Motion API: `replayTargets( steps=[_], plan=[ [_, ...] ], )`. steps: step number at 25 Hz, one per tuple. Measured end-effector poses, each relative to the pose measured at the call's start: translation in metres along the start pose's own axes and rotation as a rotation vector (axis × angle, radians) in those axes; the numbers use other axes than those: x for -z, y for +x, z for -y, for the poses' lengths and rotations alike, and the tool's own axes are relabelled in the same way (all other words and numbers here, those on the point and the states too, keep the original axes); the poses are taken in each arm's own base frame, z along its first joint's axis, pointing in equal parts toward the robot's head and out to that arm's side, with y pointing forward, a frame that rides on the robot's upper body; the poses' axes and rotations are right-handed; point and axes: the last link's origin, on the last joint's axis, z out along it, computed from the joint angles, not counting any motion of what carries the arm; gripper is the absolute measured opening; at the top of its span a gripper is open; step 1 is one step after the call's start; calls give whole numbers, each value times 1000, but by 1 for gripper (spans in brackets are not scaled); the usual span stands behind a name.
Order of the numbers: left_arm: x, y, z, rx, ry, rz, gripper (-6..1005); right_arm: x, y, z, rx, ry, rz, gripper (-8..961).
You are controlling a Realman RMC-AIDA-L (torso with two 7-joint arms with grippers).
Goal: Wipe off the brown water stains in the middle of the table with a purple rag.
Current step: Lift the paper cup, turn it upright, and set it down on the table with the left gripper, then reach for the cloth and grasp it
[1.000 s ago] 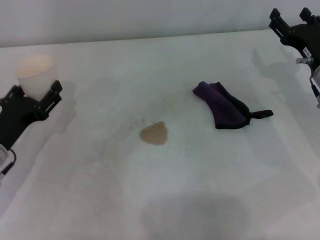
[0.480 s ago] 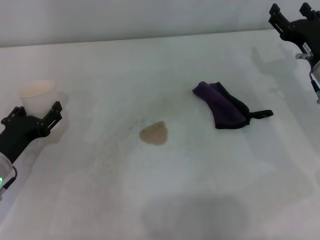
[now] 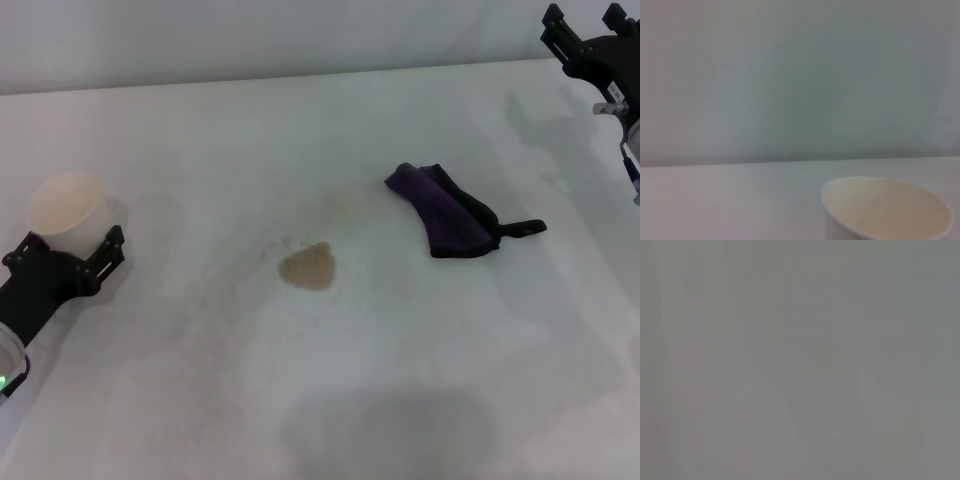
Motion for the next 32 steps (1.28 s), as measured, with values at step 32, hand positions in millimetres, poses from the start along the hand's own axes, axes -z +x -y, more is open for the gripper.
replayTargets(
  steps=[32],
  plan=[
    [77,-25,2,48,46,-150,889,-13,-9,-11,-138,-44,16,865]
  ],
)
